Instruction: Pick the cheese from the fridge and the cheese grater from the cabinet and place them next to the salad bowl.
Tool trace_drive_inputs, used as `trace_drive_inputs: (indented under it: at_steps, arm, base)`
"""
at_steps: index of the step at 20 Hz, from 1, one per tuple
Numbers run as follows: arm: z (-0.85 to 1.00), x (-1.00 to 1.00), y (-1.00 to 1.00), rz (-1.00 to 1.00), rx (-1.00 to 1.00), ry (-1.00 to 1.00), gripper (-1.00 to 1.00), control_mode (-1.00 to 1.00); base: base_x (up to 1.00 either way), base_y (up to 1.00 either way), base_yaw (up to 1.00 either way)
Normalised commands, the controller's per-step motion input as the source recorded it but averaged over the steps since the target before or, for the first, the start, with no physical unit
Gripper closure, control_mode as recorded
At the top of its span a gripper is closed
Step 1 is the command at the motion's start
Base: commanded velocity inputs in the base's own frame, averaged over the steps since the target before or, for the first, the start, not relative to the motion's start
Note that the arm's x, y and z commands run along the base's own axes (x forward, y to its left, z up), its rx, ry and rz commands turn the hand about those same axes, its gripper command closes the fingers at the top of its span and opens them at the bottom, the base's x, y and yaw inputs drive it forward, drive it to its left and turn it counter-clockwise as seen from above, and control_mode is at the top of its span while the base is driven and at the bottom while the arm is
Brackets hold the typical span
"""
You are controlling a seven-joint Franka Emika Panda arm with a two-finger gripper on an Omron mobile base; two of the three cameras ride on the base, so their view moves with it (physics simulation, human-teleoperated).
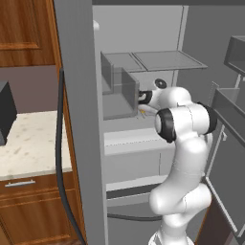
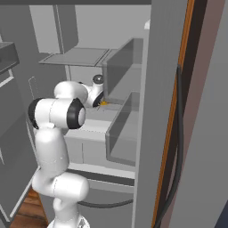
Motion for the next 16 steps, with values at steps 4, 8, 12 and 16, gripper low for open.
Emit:
trace_drive_inputs:
  at_steps: [4,8,12,16]
  arm:
    - [0.29,-0.55,0.09,0.00,-0.01,-0.01,1.00,-1.00]
    - [0.31,-0.52,0.12,0.03,-0.06,0.01,1.00,-1.00]
    - [0.34,-0.46,0.13,0.08,-0.09,0.07,1.00,-1.00]
    - [0.34,-0.57,0.11,0.04,-0.09,0.00,1.00,-1.00]
  base:
    - [0.00,0.00,0.00]
    - [0.00,0.00,0.00]
    - [0.00,0.00,0.00]
    - [0.00,0.00,0.00]
